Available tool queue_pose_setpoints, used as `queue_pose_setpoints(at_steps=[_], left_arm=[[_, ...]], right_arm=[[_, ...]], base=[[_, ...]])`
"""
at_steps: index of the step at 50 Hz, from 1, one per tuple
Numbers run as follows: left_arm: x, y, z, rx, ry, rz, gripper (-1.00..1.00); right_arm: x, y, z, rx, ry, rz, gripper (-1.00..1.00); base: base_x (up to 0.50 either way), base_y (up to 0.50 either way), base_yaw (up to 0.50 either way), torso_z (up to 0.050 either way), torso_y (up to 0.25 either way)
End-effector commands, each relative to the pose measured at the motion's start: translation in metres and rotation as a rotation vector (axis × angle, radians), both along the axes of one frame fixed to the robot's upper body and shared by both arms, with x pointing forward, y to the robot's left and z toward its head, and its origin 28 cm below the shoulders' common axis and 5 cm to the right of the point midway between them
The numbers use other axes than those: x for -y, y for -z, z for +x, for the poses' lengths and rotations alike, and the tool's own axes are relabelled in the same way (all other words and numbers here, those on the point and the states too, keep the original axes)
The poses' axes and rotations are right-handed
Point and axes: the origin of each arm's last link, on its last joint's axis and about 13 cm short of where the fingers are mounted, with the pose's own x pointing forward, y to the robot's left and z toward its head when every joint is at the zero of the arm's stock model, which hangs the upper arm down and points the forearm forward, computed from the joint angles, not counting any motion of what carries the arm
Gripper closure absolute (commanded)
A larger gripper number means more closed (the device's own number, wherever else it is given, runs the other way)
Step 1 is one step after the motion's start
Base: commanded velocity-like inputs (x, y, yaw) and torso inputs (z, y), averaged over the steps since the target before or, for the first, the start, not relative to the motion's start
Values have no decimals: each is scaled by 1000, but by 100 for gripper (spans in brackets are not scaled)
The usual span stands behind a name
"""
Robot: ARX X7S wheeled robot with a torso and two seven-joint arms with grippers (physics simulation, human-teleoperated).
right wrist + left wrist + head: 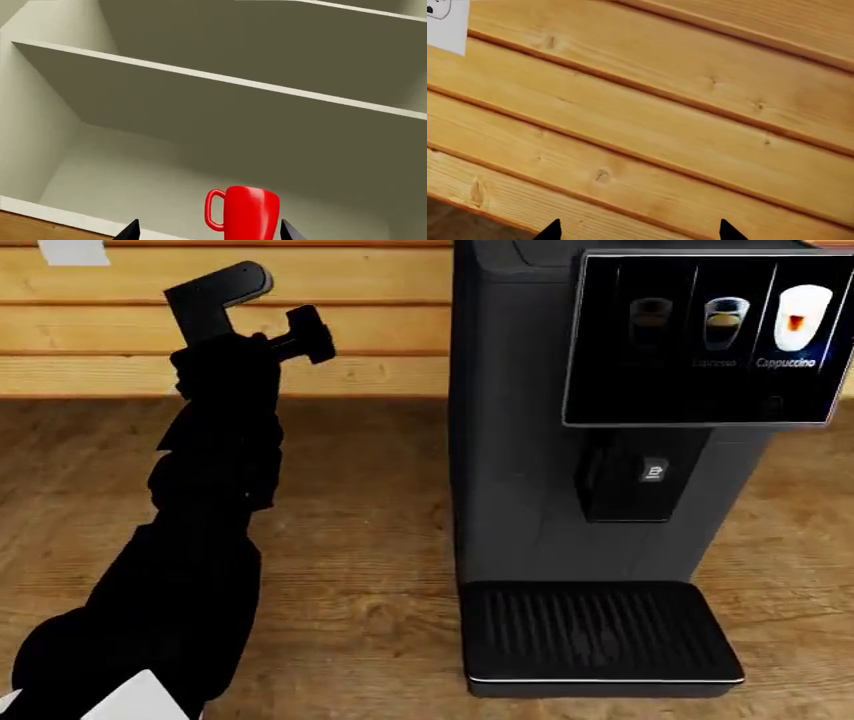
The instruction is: Pick the mug from the cabinet, place it under the coffee machine dispenser, and press the start button.
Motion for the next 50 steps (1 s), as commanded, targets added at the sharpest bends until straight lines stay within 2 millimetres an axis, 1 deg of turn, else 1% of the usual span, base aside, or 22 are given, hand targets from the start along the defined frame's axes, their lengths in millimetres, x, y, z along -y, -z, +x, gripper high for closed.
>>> queue_pose_setpoints(at_steps=[1,11,19,22,25,30,37,40,45,50], left_arm=[[1,0,0,0,9,6,-100],[1,0,0,0,13,17,-100],[1,1,0,-1,16,16,-100],[1,1,0,-2,16,16,-100],[1,1,0,-4,15,14,-100],[2,1,0,-13,14,20,-100],[2,2,0,-29,17,27,-100],[2,2,0,-31,18,25,-100],[2,2,0,-36,17,29,-100],[3,3,-1,-39,13,35,-100]], right_arm=[[0,-2,-9,29,6,-1,-100],[0,-6,-14,56,17,5,-100],[-2,-13,-19,78,15,9,-100],[-1,-17,-15,27,13,62,-100],[-1,-29,-10,-32,39,93,-100],[-5,-60,-13,-45,100,124,-100],[-10,-99,0,-84,126,143,-100],[-13,-113,5,-95,130,146,-100],[-10,-125,21,-154,99,185,-100],[-5,-126,44,-249,76,215,-100]], base=[[500,0,0,0,0],[500,0,0,0,1],[500,0,0,0,0],[167,0,0,0,0],[0,0,0,0,0],[0,0,0,0,0],[0,0,0,0,0],[0,0,0,0,0],[0,0,0,0,0],[0,0,0,0,0]])
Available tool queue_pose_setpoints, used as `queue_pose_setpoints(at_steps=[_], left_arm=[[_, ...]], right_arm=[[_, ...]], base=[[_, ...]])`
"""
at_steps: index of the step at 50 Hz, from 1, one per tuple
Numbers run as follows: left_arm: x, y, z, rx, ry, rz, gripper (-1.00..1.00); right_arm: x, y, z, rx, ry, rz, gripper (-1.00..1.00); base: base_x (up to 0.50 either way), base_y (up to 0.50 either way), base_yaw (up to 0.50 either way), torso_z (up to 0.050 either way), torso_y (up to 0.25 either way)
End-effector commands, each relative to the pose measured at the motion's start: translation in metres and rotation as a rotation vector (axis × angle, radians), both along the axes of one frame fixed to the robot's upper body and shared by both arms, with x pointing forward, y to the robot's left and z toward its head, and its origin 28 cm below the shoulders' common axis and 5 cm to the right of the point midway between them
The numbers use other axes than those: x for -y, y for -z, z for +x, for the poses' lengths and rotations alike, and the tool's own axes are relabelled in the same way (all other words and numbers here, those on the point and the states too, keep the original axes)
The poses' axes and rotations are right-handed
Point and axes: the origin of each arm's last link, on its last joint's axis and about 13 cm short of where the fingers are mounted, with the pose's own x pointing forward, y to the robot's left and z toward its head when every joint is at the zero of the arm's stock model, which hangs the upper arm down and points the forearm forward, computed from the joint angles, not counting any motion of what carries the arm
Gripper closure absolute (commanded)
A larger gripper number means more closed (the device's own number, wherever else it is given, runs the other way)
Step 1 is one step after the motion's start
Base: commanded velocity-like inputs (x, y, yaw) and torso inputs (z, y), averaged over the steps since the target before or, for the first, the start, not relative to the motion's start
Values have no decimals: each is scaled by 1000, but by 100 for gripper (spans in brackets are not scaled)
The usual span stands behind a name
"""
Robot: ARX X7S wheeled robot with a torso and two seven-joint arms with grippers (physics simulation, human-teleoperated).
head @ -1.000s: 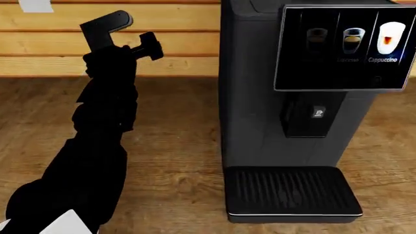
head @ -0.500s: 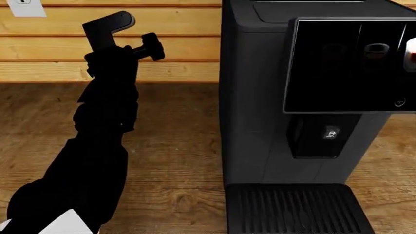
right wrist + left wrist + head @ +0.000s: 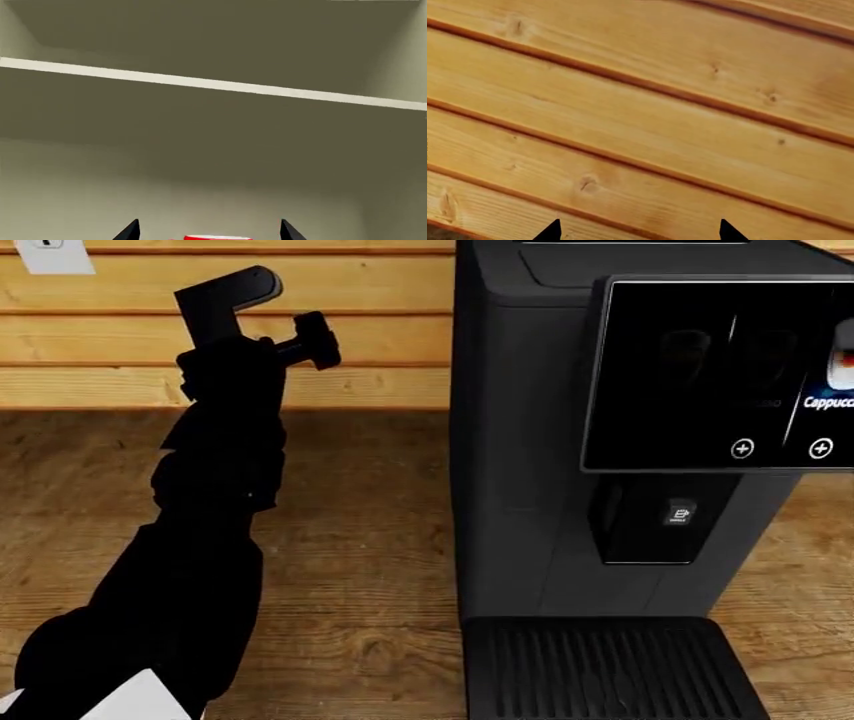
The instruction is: Pick the mug from the cabinet, place it under the coffee machine dispenser, and press the start button.
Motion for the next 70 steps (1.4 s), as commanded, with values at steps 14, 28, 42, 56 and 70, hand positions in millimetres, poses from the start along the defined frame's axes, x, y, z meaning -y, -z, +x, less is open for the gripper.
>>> queue_pose_setpoints(at_steps=[14,28,42,56,70], left_arm=[[0,1,0,-9,-3,15,-100],[1,1,0,-9,0,22,-100],[1,1,0,-6,2,25,-100],[1,2,0,-3,3,26,-100],[1,1,0,-2,4,31,-100]], right_arm=[[11,-9,76,-359,10,83,-100],[16,-2,100,-437,17,106,-100],[20,2,125,-513,41,116,-100],[24,11,152,-624,30,133,-100],[20,18,163,-689,-21,108,100]], base=[[0,0,0,0,0],[0,0,0,0,0],[0,0,0,0,0],[5,0,0,0,0],[7,0,2,-1,0]])
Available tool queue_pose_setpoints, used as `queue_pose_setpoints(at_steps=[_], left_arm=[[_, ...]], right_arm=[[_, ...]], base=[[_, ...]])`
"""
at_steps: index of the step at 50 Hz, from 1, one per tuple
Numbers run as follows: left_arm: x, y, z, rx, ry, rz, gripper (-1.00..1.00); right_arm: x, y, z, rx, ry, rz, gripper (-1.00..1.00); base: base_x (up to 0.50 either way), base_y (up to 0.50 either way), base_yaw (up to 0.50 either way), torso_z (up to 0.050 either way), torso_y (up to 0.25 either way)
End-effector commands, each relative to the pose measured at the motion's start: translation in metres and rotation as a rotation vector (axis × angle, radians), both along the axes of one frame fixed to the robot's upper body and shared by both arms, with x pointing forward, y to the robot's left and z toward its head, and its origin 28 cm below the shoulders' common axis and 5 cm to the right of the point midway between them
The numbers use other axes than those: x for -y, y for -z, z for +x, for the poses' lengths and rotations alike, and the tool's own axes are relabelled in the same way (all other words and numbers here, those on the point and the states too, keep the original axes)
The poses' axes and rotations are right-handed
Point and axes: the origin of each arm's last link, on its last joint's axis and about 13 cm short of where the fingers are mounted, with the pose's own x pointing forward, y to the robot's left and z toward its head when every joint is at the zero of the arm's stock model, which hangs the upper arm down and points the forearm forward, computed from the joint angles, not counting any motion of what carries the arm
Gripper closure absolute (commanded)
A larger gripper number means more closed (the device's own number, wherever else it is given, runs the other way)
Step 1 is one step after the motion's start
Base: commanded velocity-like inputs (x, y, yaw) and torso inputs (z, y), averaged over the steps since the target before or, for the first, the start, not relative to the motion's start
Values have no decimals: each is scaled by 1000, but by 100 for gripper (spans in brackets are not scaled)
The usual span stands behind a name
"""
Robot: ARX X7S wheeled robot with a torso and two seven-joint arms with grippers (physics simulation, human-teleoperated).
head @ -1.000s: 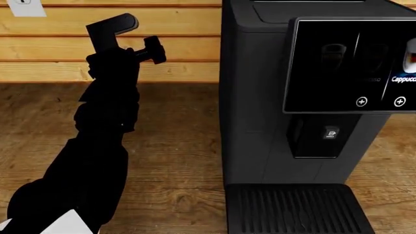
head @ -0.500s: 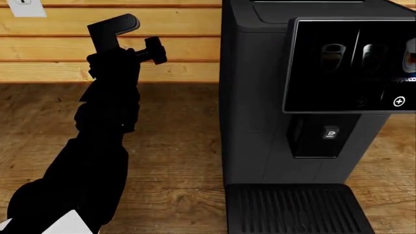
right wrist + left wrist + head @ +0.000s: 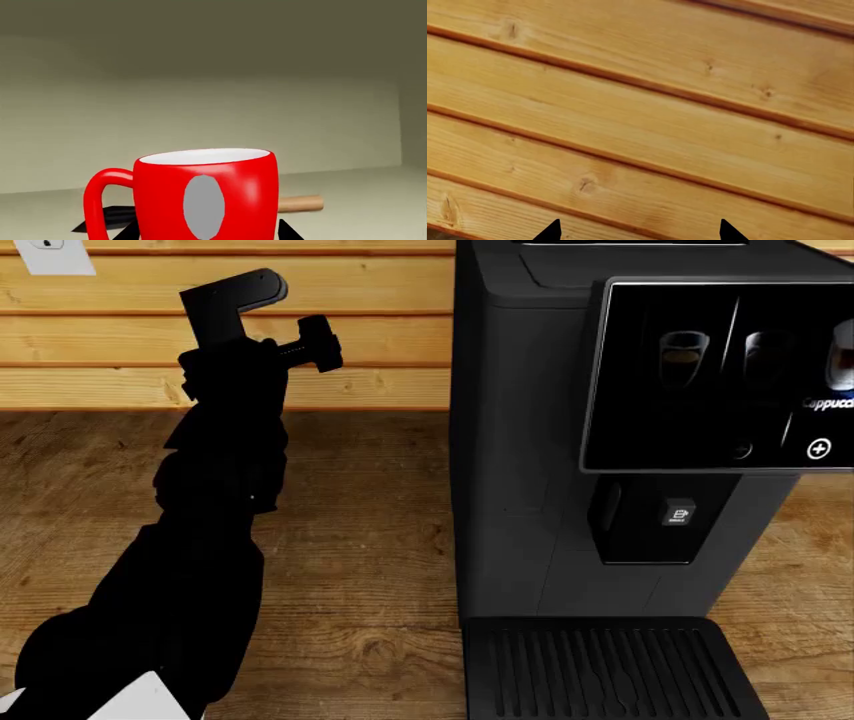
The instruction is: Pick the mug from the cabinet, place it under the coffee machine dispenser, and press the start button.
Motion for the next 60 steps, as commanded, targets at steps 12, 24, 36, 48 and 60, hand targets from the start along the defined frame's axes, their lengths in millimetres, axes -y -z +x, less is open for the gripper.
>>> queue_pose_setpoints(at_steps=[12,24,36,48,60], left_arm=[[0,0,0,1,2,1,-100],[0,0,0,0,6,3,-100],[0,0,0,1,7,7,-100],[-3,-2,0,3,-28,-58,-100],[-6,-2,0,-12,-82,-116,-100]], right_arm=[[-9,-6,-10,70,-63,-124,100],[-22,-31,-74,308,-142,-177,100],[-30,-26,-98,361,-220,-240,100],[-36,-14,-100,334,-285,-271,100],[-39,-7,-103,324,-325,-268,100]], base=[[4,0,2,-1,0],[0,0,0,0,0],[-125,-56,0,0,0],[-500,-295,0,0,0],[-500,-60,0,0,0]])
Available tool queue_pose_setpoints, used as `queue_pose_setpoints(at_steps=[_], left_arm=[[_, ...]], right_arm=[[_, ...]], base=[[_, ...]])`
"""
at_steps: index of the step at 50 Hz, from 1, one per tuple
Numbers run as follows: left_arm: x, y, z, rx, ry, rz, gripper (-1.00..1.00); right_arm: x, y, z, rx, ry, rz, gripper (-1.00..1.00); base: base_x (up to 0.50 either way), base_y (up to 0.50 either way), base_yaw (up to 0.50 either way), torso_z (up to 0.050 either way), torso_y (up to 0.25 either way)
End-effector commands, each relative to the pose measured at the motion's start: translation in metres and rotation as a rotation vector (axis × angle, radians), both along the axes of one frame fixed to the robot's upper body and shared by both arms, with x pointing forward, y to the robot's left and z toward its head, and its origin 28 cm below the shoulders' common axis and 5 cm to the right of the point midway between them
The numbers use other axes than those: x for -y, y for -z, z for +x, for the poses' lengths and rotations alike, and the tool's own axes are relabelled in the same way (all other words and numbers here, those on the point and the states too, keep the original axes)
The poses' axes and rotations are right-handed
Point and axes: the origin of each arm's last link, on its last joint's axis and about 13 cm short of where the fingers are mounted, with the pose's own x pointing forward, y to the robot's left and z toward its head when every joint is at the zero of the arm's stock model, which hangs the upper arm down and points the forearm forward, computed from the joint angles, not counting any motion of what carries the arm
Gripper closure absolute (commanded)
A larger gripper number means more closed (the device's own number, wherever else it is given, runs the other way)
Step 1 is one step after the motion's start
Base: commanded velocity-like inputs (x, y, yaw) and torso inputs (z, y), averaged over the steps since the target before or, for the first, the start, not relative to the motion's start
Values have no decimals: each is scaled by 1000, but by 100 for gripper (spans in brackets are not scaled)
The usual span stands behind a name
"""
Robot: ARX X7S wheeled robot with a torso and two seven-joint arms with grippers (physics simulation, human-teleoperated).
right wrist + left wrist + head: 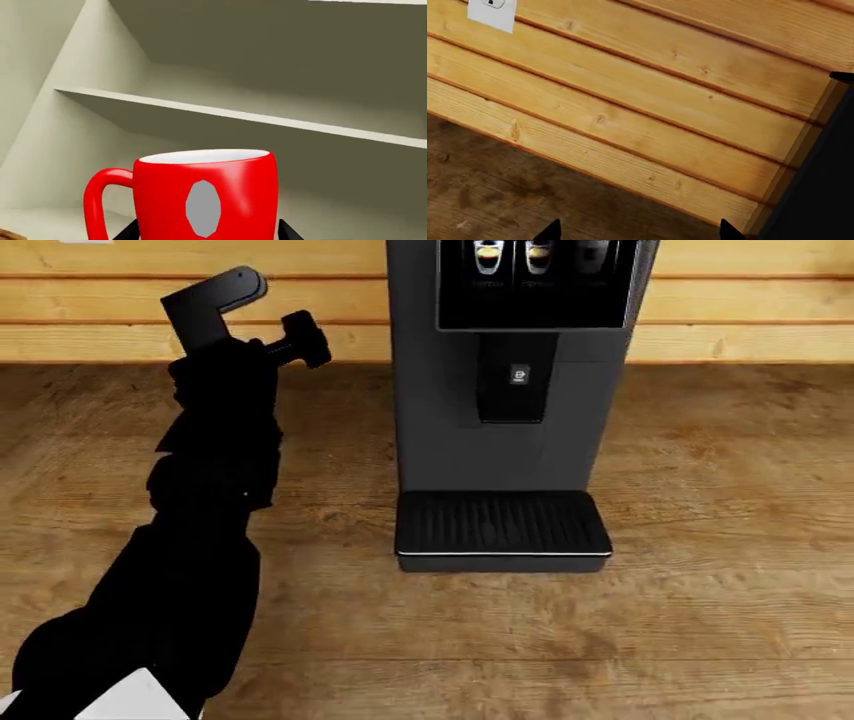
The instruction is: Pick the mug from the cabinet, place it under the coffee machine dispenser, and press the start button.
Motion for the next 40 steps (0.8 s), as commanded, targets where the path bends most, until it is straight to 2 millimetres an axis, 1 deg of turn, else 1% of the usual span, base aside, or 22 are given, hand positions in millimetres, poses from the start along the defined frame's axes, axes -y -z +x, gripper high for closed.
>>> queue_pose_setpoints(at_steps=[1,17,19,23,30,33,40], left_arm=[[-2,0,0,-5,-29,-27,-100],[-1,0,0,-4,-16,-5,-100],[-1,0,0,-3,-13,-5,-100],[0,0,0,-2,-9,-3,-100],[0,0,0,-2,-5,9,-100],[0,1,0,-1,-5,15,-100],[0,1,0,2,-4,20,-100]], right_arm=[[-1,5,-4,3,-22,-11,100],[0,14,-1,1,-33,0,100],[2,18,0,-4,-33,7,100],[4,35,3,-50,-41,9,100],[13,82,3,-127,-8,20,100],[16,99,-1,-150,-3,26,100],[22,123,-15,-155,-4,48,100]], base=[[-500,0,0,0,0],[-500,22,0,0,0],[0,0,0,0,0],[0,0,0,0,0],[0,0,0,0,0],[0,0,0,0,0],[0,0,0,0,0]])
